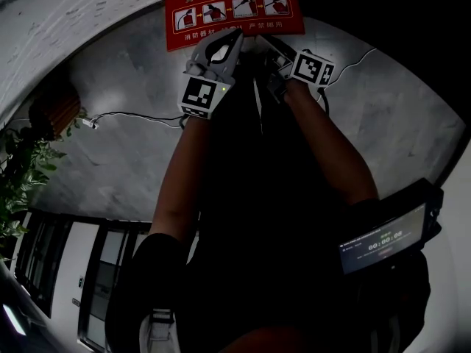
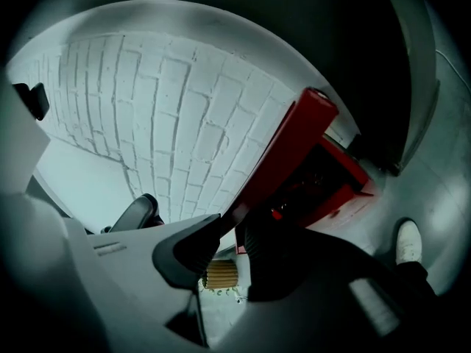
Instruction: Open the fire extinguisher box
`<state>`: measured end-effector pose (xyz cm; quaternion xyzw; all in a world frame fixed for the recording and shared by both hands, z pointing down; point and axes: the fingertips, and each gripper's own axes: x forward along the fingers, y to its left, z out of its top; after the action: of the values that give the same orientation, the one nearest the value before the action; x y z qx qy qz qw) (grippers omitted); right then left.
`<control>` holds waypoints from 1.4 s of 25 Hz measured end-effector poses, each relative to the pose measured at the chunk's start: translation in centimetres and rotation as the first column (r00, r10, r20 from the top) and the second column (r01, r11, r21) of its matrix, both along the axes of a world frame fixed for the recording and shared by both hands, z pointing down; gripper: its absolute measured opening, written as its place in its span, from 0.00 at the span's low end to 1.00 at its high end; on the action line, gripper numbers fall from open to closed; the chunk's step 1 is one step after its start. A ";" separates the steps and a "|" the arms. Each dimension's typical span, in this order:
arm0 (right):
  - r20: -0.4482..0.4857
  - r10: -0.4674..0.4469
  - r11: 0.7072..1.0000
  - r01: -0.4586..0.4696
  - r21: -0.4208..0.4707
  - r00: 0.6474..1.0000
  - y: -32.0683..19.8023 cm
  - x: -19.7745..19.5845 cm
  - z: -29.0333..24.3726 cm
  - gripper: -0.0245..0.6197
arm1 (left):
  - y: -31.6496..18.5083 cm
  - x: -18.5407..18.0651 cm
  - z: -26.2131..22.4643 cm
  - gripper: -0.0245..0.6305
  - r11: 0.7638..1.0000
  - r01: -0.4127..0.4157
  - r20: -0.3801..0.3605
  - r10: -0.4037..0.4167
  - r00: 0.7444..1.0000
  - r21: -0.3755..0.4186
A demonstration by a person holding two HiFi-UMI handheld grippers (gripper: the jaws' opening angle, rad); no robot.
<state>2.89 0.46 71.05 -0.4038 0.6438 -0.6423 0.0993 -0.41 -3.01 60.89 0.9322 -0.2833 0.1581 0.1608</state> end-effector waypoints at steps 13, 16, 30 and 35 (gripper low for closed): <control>0.037 0.024 0.987 -0.029 0.157 0.999 -3.9 0.2 -4.9 0.18 | -1.9 -0.2 -1.0 0.04 0.998 0.005 0.006 -0.005 1.000 0.058; 0.080 0.042 0.982 -0.056 0.182 0.996 -5.8 0.2 -6.0 0.17 | -2.9 -0.2 -1.5 0.04 0.998 0.007 0.002 -0.008 1.000 0.066; 0.153 0.122 0.941 -0.164 0.298 0.981 -14.3 1.9 -9.7 0.13 | -6.4 1.0 -3.6 0.04 0.994 0.025 -0.023 -0.022 0.999 0.108; 0.140 0.137 0.930 -0.176 0.323 0.981 -16.4 2.5 -10.2 0.12 | -6.8 0.9 -3.7 0.04 0.995 0.033 -0.041 -0.029 0.999 0.094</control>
<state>5.40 -15.93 60.82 -0.3936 0.7022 -0.5361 0.2543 0.52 -9.77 57.15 0.9372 -0.3016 0.1235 0.1246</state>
